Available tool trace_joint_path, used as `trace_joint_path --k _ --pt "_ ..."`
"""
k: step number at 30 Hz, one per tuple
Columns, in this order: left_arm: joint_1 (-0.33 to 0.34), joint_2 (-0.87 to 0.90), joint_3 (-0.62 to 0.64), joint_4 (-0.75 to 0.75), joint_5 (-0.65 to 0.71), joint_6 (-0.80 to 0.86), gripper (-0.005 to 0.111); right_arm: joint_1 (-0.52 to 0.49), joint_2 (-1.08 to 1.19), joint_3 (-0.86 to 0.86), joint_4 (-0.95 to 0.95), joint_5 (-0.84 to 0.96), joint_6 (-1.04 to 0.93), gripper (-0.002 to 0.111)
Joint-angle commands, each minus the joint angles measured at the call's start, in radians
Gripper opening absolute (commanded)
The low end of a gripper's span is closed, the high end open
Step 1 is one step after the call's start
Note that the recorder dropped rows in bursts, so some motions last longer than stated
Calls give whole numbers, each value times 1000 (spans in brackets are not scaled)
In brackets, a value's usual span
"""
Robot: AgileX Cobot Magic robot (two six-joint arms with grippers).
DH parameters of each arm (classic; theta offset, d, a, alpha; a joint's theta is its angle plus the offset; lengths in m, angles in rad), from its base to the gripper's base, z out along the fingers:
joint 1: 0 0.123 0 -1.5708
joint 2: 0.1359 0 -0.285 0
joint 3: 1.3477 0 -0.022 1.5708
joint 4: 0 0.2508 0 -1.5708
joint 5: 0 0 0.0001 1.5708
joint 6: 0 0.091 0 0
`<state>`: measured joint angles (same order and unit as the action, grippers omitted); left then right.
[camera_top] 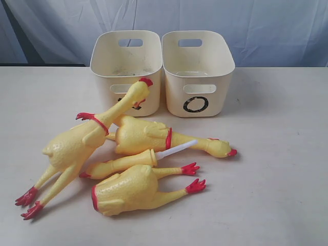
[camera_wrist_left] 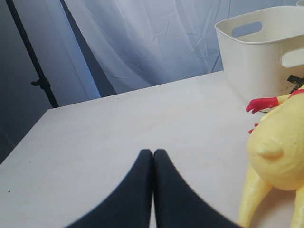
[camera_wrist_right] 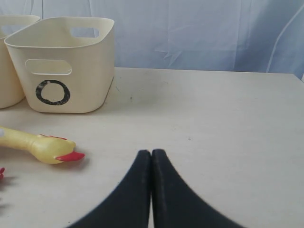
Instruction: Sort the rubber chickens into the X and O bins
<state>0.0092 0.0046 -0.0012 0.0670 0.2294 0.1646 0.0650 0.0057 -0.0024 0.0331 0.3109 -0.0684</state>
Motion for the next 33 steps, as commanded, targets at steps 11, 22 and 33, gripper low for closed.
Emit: trace_joint_path --k 11,22,33 --pt "-3 -5 1 41 -25 4 0 -5 -6 2 2 -7 -1 -1" --pt "-3 -5 1 -17 -108 4 0 -5 -6 2 2 -7 -1 -1" --pt "-3 -5 1 -493 -257 -11 0 -5 -6 2 2 -7 -1 -1"
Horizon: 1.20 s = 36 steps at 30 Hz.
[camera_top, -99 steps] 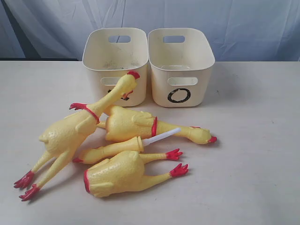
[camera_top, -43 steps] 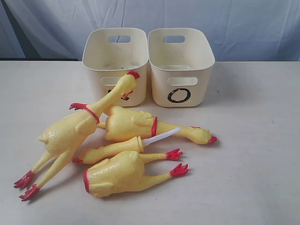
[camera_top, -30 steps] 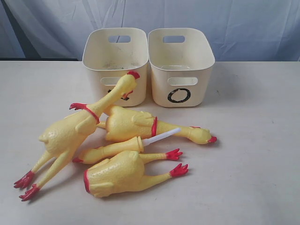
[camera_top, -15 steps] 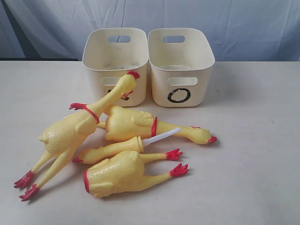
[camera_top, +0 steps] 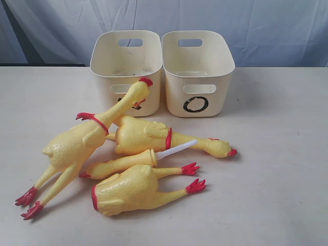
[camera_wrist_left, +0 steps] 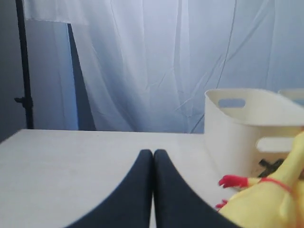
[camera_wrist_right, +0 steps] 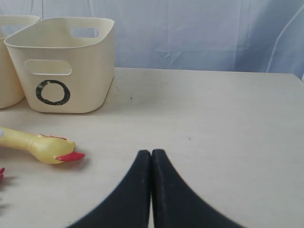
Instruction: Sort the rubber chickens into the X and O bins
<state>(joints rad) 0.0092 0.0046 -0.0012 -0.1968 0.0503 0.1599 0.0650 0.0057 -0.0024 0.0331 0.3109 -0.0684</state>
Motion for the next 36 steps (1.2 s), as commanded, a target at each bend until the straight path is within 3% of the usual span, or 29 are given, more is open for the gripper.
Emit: trace_joint_path --k 1,4,7,11,15,20,26,31,36 --pt "-3 -5 1 -261 -95 -6 0 -5 -6 2 2 -7 -1 -1" --pt "-3 -5 1 -317 -156 -9 0 -5 -6 2 2 -7 -1 -1" --pt "-3 -5 1 -400 -166 -178 0 -5 -6 2 2 -7 -1 -1" --pt "-3 -5 1 -405 -247 -261 0 -5 -6 2 2 -7 -1 -1" --pt "-3 -5 -89 -295 -42 -258 0 -5 -6 2 2 -7 -1 -1" --pt "-3 2 -176 -269 42 -253 0 -5 -6 2 2 -7 -1 -1" --pt "-3 174 -320 -194 242 -198 0 -5 -6 2 2 -7 -1 -1" --pt "-3 377 -489 -207 420 29 0 -5 -6 2 2 -7 -1 -1" --pt "-3 562 -607 -372 573 289 0 -5 -6 2 2 -7 -1 -1"
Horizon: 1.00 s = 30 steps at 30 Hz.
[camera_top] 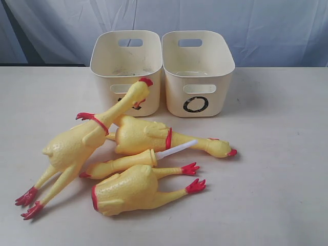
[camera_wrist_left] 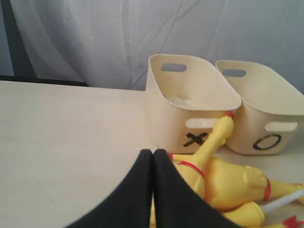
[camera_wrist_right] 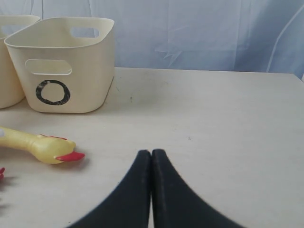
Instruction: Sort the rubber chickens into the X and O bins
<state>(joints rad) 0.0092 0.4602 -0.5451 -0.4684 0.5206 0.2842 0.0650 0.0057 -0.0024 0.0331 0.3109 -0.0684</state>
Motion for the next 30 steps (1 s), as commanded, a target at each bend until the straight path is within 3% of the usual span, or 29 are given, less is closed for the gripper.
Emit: trace_joint_path --k 1,12,17,23,30 --pt "-3 141 -75 -129 123 200 0 -5 -6 2 2 -7 -1 -1" --pt "-3 460 -116 -355 326 477 0 -5 -6 2 2 -7 -1 -1" --pt "-24 543 -116 -368 354 549 0 -5 -6 2 2 -7 -1 -1" --pt "-145 623 -116 -325 314 688 0 -5 -6 2 2 -5 -1 -1" --pt "-348 702 -116 -241 210 811 0 -5 -6 2 2 -5 -1 -1"
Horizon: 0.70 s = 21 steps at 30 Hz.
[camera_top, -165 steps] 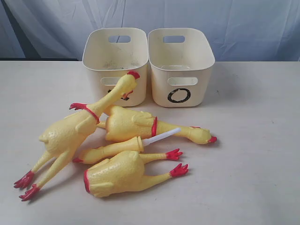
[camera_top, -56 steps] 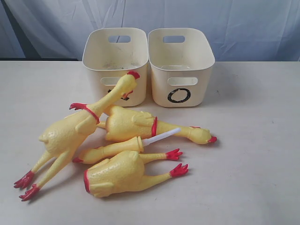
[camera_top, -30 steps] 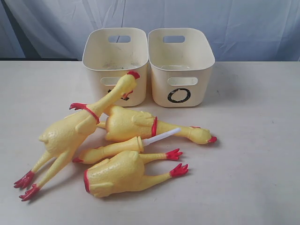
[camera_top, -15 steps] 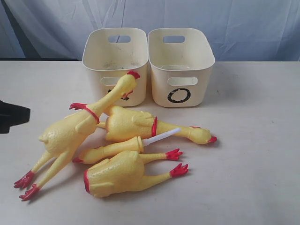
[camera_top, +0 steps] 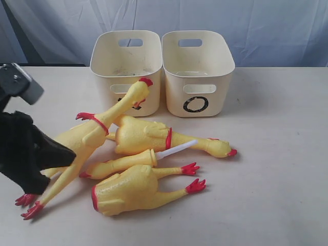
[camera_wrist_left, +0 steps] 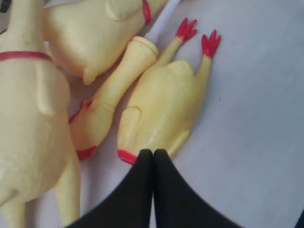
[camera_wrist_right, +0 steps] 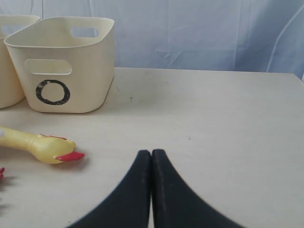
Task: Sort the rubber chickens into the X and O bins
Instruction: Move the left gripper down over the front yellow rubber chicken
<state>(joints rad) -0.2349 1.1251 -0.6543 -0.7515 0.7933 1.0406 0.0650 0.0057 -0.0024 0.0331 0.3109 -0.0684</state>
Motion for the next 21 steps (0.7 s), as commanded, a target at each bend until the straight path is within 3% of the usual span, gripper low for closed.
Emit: trace_joint_path --k 1,6,14,17,21 --pt "-134 45 -6 61 -86 62 0 -5 -6 2 2 -5 -1 -1" --pt "-257 106 -6 166 -175 62 0 -5 -6 2 2 -5 -1 -1" --pt "-351 210 -6 173 -276 149 1 -5 -6 2 2 -5 -1 -1" --pt "-356 241 -6 146 -312 149 12 -5 -6 2 2 -5 -1 -1" --pt "-356 265 -6 132 -321 149 38 -5 -6 2 2 -5 -1 -1"
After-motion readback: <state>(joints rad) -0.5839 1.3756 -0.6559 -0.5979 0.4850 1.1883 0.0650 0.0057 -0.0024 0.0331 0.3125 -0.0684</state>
